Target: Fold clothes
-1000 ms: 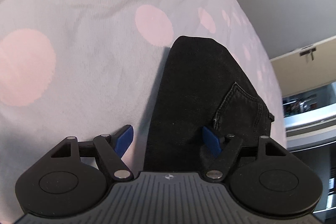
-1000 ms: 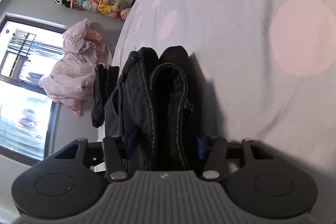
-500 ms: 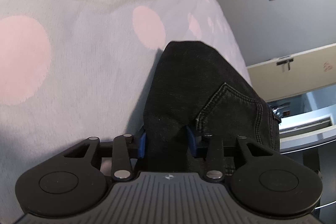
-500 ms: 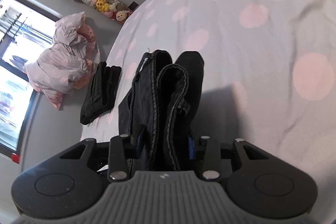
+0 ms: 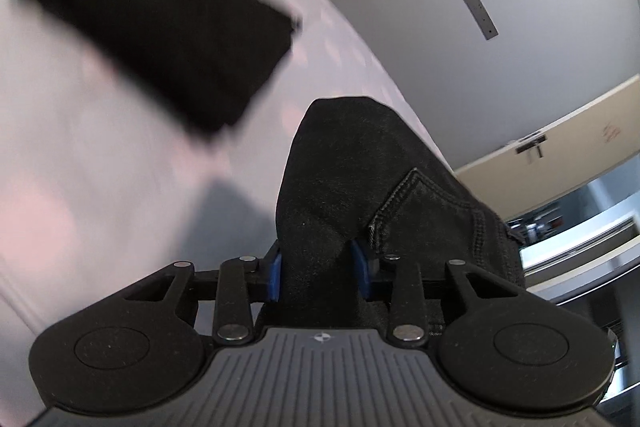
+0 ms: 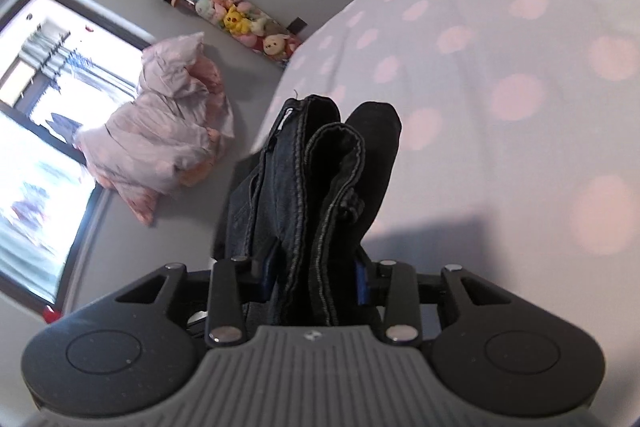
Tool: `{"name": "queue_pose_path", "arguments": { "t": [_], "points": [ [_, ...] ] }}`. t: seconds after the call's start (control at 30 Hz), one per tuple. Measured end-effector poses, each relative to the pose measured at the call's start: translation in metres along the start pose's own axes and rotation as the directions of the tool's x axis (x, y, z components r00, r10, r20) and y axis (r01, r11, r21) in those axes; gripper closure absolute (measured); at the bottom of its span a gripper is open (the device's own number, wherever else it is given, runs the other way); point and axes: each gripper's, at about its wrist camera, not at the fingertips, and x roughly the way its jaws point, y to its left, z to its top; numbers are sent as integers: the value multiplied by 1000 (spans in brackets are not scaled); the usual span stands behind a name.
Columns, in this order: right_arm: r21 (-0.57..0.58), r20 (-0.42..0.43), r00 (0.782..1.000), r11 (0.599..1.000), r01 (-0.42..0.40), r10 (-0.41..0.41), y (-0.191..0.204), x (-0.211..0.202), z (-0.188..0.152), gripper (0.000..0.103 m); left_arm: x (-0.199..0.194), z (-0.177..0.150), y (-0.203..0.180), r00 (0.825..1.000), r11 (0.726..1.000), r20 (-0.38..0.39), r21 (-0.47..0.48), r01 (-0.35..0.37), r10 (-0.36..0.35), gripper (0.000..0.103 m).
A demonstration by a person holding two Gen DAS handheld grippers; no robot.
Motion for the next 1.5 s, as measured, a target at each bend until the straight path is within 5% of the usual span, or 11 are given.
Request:
{"name": "queue_pose_path", "arguments": {
  "t": [0.17, 0.43, 0.63, 0.83, 1.17, 1.33, 1.5],
  "points": [
    [47, 21, 994, 993, -105, 104, 41, 84, 10, 63, -42, 84, 11, 994, 994, 81, 77, -72, 66, 64],
    [45, 52, 975, 974, -220, 218, 90, 221, 42, 63, -48, 187, 55, 978, 984, 176, 121, -131, 109, 64],
    [79, 55, 967, 965, -251, 247, 94, 305, 56, 63, -16, 239, 93, 976, 969, 156, 171, -181, 155, 64],
    [42, 11, 980, 979, -197, 197, 91, 360, 49, 63, 25, 258, 151, 979, 969, 93, 155, -193, 181, 64],
    [-160, -169, 977, 975, -155, 128, 93, 357, 75, 50, 39, 263, 170, 975, 965, 89, 154, -214, 202, 52],
    [-388, -112, 993, 918, -85, 44, 107, 321, 86, 52, 21, 262, 147, 953, 948, 164, 153, -280, 255, 52],
    [-577, 21, 1000, 816, 2, 13, 148, 313, 84, 70, 2, 246, 114, 933, 918, 218, 216, -333, 287, 52]
  ]
}}
